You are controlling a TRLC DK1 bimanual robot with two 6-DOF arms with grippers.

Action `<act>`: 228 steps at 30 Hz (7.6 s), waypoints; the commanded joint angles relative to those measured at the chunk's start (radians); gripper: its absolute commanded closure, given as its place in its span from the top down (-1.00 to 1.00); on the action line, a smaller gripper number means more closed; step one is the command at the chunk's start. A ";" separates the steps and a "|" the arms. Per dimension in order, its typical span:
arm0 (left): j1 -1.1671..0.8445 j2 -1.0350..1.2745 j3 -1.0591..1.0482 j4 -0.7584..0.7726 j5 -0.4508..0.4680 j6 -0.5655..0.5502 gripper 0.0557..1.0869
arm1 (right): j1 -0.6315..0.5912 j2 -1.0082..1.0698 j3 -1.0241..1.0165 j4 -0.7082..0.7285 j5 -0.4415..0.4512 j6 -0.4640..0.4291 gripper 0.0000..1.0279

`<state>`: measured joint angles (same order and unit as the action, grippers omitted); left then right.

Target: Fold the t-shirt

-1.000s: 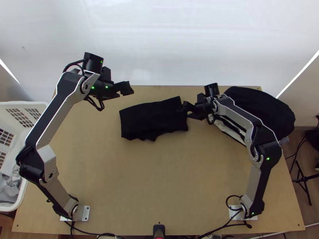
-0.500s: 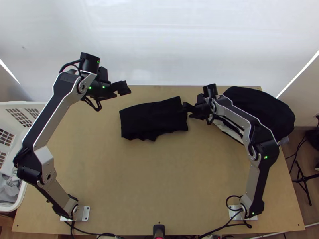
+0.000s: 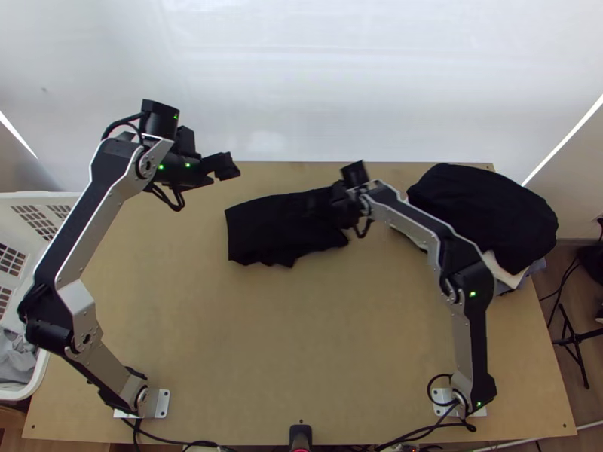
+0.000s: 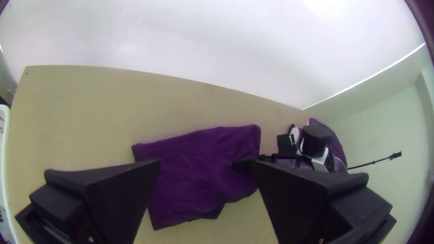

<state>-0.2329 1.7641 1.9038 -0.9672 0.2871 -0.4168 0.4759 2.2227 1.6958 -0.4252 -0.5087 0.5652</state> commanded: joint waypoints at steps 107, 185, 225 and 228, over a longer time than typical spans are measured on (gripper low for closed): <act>-0.003 -0.038 -0.098 0.101 0.015 -0.017 0.91 | -0.640 -0.638 0.085 -0.466 0.285 0.079 -0.94; 0.035 -0.078 -0.065 0.068 0.018 -0.031 0.91 | -0.757 -0.707 -1.179 1.194 0.636 -0.643 0.92; 0.063 -0.124 -0.097 0.076 0.018 -0.048 0.91 | -0.464 -0.521 -0.696 1.155 0.681 -0.614 0.92; 0.063 -0.124 -0.103 0.078 0.018 -0.048 0.91 | -0.468 -0.411 -0.722 1.212 0.685 -0.622 0.92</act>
<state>-0.1761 1.6390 1.8061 -0.8917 0.3054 -0.4629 -0.0326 1.5574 0.9569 0.6918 0.1688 -0.0532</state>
